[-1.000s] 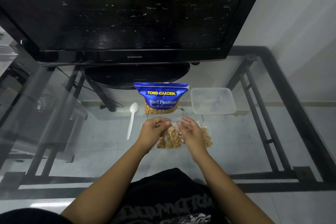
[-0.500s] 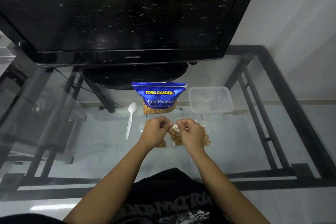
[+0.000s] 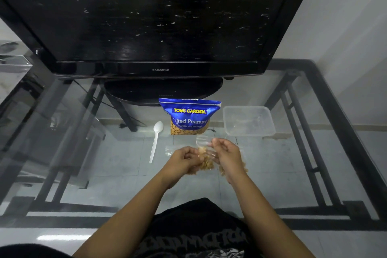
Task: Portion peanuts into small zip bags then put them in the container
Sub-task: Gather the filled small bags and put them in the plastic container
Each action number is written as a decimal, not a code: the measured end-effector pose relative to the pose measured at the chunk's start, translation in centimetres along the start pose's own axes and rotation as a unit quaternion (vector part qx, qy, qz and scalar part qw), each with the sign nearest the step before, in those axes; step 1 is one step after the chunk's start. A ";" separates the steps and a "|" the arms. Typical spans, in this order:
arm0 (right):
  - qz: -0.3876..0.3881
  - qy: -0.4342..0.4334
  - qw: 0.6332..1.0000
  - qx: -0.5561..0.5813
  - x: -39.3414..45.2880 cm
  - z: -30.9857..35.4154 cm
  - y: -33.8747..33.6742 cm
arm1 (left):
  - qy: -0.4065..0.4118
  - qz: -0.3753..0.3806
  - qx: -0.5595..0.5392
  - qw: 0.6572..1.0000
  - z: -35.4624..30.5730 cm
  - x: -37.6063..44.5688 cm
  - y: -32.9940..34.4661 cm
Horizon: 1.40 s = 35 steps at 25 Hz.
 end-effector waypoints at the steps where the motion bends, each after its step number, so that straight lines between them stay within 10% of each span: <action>1: 0.003 0.002 1.000 -0.030 0.0 -0.2 0.0 | -0.005 -0.010 0.004 1.000 0.6 0.1 0.0; 6: -0.134 -0.049 0.912 -0.385 -0.8 0.3 -3.2 | -0.036 -0.144 0.168 0.975 1.2 0.4 -1.7; 13: -0.124 0.006 0.858 -0.498 0.2 -0.9 -4.0 | -0.066 -0.181 0.457 0.868 -0.9 1.2 -0.1; 17: -0.128 -0.026 0.884 -0.450 -0.5 -0.4 -4.1 | -0.037 -0.193 0.469 0.861 -1.2 0.8 -0.4; 23: -0.024 -0.134 0.952 -0.273 -1.7 1.2 -1.1 | 0.065 -0.180 0.258 0.947 -3.5 -0.2 -1.7; 30: 0.018 -0.059 0.998 -0.011 -1.5 -0.1 0.6 | 0.116 -0.131 0.183 0.967 -5.3 -0.8 -1.2; 35: -0.038 -0.082 0.992 -0.092 -1.5 0.8 0.0 | 0.105 -0.113 0.275 0.949 -6.1 -0.6 0.1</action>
Point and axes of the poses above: each hand's wrist, its own x-axis towards the middle knuckle, its own y-axis out of the palm, z = x × y, the point moved 10 cm from there along x, towards the middle knuckle, and after that the axes turned 13 degrees about z, right-handed, at the moved point
